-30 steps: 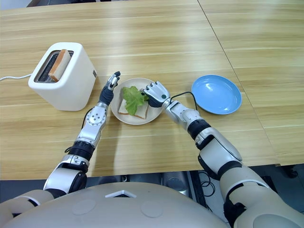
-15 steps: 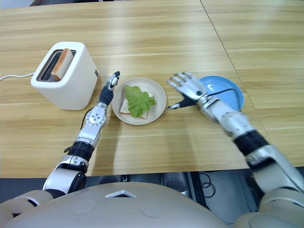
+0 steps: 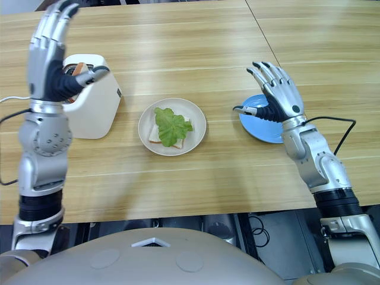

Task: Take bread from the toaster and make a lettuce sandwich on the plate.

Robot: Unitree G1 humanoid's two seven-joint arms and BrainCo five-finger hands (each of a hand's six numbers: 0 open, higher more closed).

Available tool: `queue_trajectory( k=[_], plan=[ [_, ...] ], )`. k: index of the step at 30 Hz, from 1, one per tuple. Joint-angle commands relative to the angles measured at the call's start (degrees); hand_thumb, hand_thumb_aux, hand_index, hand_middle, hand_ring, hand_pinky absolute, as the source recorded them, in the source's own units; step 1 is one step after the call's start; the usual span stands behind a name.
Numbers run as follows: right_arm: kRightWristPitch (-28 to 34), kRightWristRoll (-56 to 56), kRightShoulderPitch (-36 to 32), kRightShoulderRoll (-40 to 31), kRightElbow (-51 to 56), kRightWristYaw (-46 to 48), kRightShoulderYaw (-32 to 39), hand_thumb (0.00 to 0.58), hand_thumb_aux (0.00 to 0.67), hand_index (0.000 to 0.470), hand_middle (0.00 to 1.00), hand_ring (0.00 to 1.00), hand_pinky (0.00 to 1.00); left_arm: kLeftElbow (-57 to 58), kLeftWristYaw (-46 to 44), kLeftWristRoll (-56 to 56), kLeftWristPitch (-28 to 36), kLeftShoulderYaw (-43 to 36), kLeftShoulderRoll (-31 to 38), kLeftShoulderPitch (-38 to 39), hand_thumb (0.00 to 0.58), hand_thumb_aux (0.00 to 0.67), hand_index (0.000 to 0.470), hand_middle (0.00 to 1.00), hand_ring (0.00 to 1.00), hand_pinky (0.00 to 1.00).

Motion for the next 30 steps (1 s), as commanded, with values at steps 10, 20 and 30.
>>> queue_trajectory(
  k=[10, 20, 30],
  plan=[
    [-2.79, 3.36, 1.25, 0.87, 1.01, 0.95, -5.11, 0.0, 0.0, 0.0, 0.0, 0.0, 0.0, 20.01, -2.03, 9.45, 12.14, -1.81, 6.07, 2.66, 0.0, 0.0, 0.0, 0.0, 0.0, 0.0],
    [-2.89, 2.92, 2.05, 1.66, 0.45, 1.53, -6.12, 0.0, 0.0, 0.0, 0.0, 0.0, 0.0, 25.9, -1.19, 6.15, 14.15, -3.24, 6.75, 1.38, 0.0, 0.0, 0.0, 0.0, 0.0, 0.0],
    [-2.82, 2.32, 2.87, 1.96, 0.0, 1.9, -6.72, 0.0, 0.0, 0.0, 0.0, 0.0, 0.0, 27.54, 0.09, 0.45, 14.4, -3.42, 6.51, 0.55, 0.58, 0.67, 0.46, 0.0, 0.0, 0.0]
  ],
)
